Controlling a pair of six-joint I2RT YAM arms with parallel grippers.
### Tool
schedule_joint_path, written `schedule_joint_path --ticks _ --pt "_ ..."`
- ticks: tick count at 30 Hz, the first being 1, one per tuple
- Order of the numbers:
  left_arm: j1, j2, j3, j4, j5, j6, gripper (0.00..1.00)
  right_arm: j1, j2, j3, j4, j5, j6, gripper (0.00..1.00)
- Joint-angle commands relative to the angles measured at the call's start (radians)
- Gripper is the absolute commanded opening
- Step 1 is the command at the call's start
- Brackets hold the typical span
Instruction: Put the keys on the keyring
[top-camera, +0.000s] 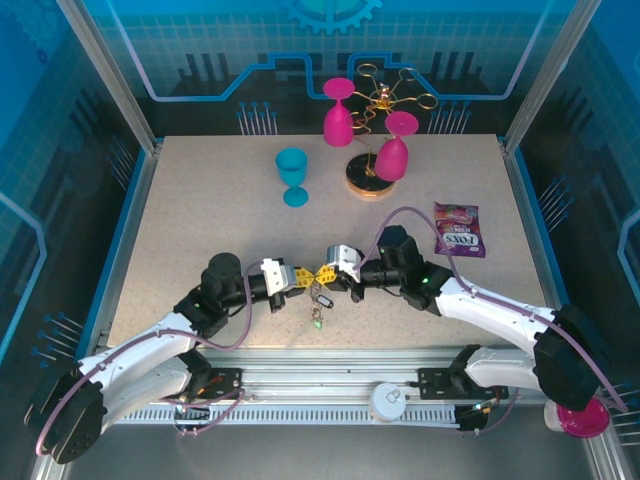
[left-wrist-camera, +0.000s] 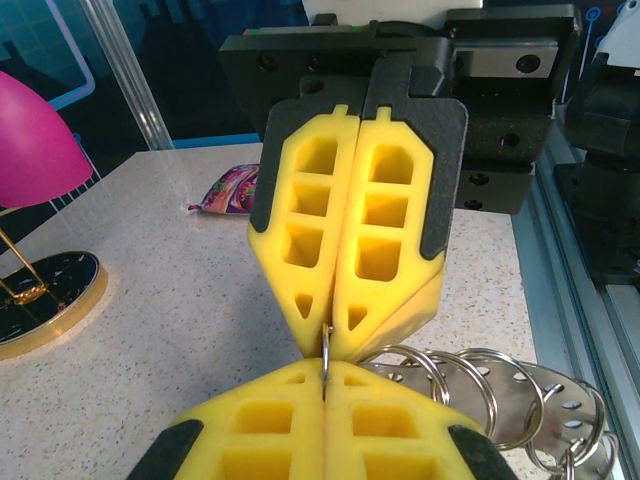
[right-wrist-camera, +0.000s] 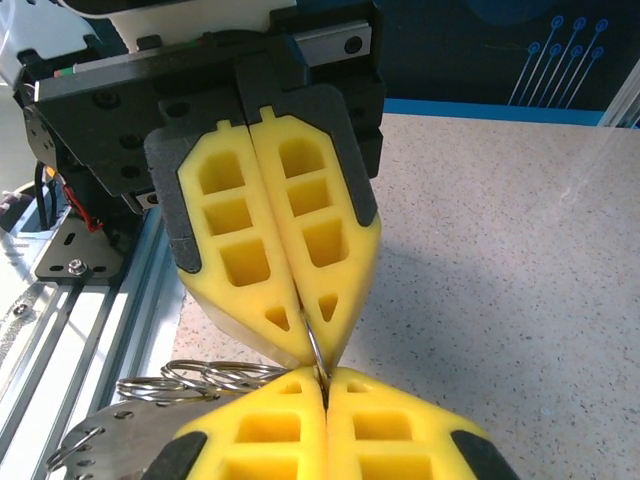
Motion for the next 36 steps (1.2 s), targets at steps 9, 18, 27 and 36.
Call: schedule_joint_path --ticks 9,18,27,36 --pt "-0.009 -0.034 0.154 -0.314 -0.103 0.071 0.14 0.04 0.012 0.182 -0.371 0.065 -0.219 0.0" --pt "-0.009 0.008 0.221 -0.461 -0.064 0.147 0.15 0.065 0.072 0.329 -0.522 0.066 -0.286 0.0" --pt "-0.008 -0.007 0.197 -0.384 -0.045 0.16 0.0 0.045 0.038 0.31 -0.438 0.031 -0.214 0.12" --pt "-0.008 -0.023 0.089 -0.124 0.011 0.027 0.0 -0.019 -0.021 0.13 -0.216 -0.02 -0.075 0.26"
